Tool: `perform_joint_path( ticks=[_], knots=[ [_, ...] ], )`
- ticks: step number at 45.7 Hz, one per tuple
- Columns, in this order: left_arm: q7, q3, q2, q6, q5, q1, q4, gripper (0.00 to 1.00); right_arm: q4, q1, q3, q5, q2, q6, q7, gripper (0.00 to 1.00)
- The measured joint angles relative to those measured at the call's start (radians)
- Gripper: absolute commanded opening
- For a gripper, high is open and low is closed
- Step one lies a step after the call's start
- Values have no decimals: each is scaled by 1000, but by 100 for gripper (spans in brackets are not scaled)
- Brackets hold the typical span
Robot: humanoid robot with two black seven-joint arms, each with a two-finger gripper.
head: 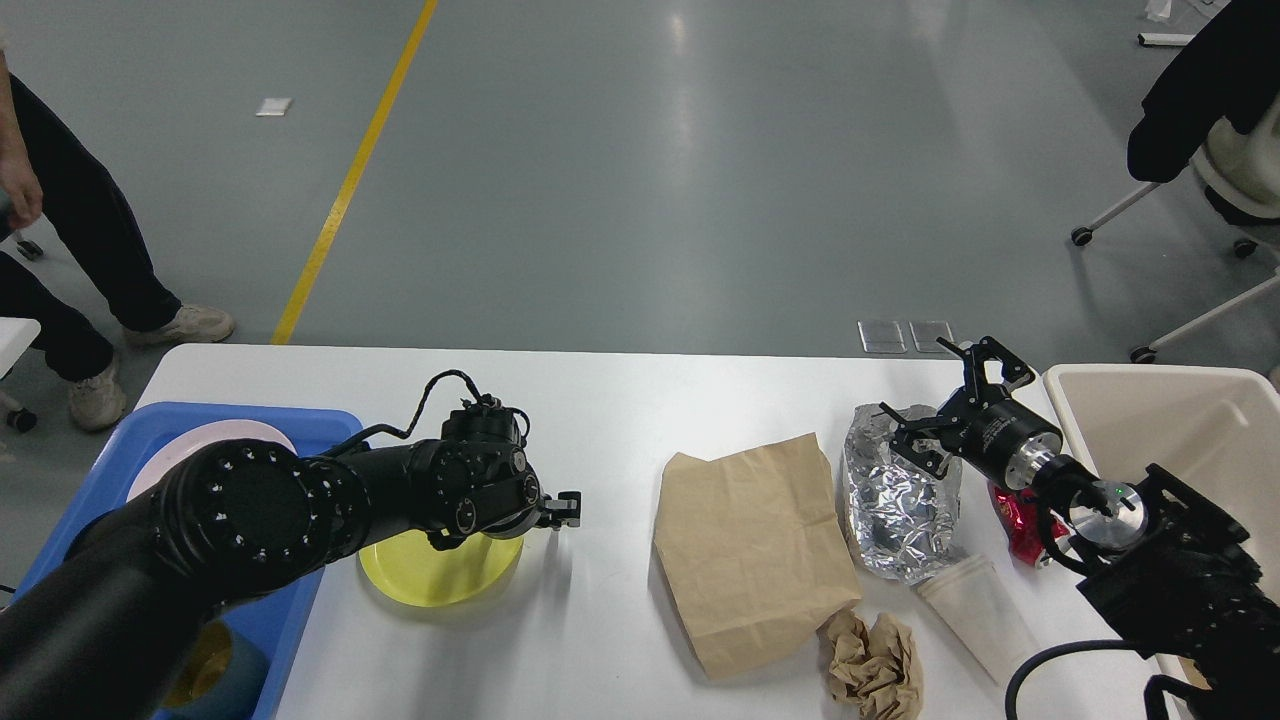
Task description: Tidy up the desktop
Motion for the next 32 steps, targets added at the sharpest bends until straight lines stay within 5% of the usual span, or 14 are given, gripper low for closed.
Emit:
perform_joint_path(
  ticks=[9,14,32],
  knots=[
    [-35,1,0,1,-5,2,-1,67,0,0,0,0,0,0,0,100],
    [-41,2,0,1,-8,4,-1,54,0,0,0,0,0,0,0,100],
    [-42,4,1,-8,-13,11,-6,41,0,1,0,0,1,0,0,100]
  ],
)
